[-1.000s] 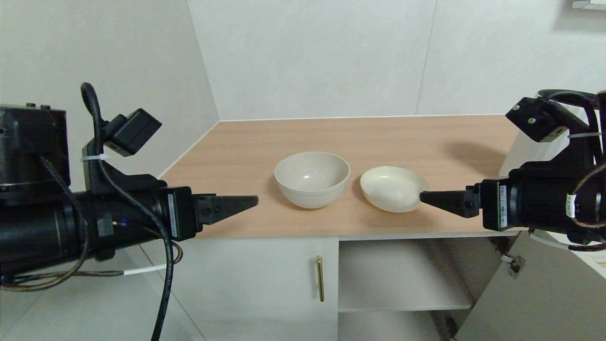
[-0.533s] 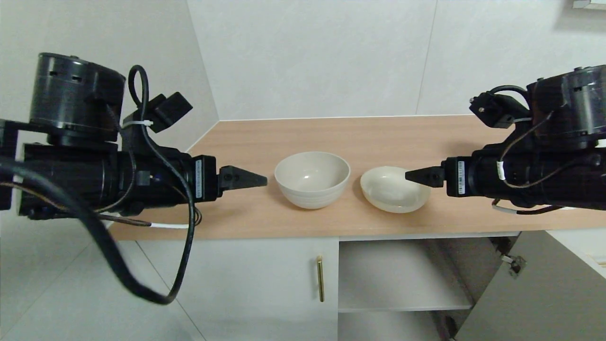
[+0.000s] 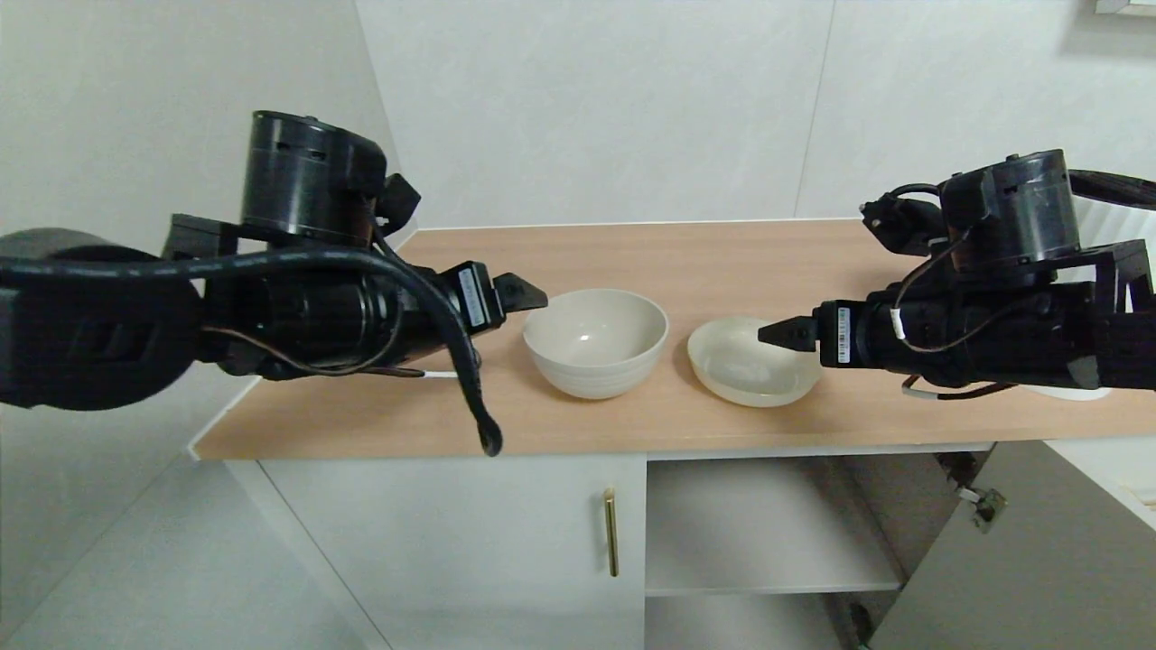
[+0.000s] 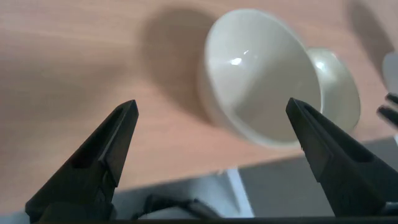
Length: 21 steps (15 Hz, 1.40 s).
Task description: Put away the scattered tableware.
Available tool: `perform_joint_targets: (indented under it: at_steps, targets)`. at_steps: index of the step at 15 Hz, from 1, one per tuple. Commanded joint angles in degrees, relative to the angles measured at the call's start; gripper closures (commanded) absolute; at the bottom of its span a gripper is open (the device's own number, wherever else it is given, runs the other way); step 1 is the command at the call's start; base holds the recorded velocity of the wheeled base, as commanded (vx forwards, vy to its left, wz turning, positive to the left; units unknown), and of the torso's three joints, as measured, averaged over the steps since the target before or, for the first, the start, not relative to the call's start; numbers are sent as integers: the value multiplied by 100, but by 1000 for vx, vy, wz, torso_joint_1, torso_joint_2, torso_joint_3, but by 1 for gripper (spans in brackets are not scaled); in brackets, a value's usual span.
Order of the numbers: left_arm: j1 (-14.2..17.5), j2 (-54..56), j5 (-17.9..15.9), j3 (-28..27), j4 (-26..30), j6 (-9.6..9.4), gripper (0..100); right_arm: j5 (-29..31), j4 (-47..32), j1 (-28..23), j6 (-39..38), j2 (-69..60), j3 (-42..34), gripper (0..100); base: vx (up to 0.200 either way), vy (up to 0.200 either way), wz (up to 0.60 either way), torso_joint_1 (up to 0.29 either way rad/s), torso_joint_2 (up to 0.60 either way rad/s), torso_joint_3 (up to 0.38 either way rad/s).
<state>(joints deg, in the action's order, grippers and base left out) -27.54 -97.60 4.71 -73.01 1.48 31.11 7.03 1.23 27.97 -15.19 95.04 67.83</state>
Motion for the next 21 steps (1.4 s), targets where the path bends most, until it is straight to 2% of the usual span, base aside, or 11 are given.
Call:
perform_joint_targets:
  at_steps: [1, 3, 13, 14, 21]
  targets:
    - [-190, -576, 356, 15, -385, 141, 0, 123, 9, 7, -2, 6, 11, 0, 0, 0, 0, 0, 0, 0]
    - [-261, -805, 575, 15, -675, 150, 0, 369, 9, 7, -2, -12, 11, 0, 0, 0, 0, 0, 0, 0]
    - [-278, -831, 584, 6, -684, 123, 0, 430, 9, 7, -2, -64, 2, 0, 0, 0, 0, 0, 0, 0]
    - [-278, -822, 575, 15, -675, 123, 100, 430, 9, 7, -2, -64, -6, 0, 0, 0, 0, 0, 0, 0]
    - [-270, -752, 575, 6, -684, 123, 100, 430, 0, 7, 7, -64, 11, 0, 0, 0, 0, 0, 0, 0]
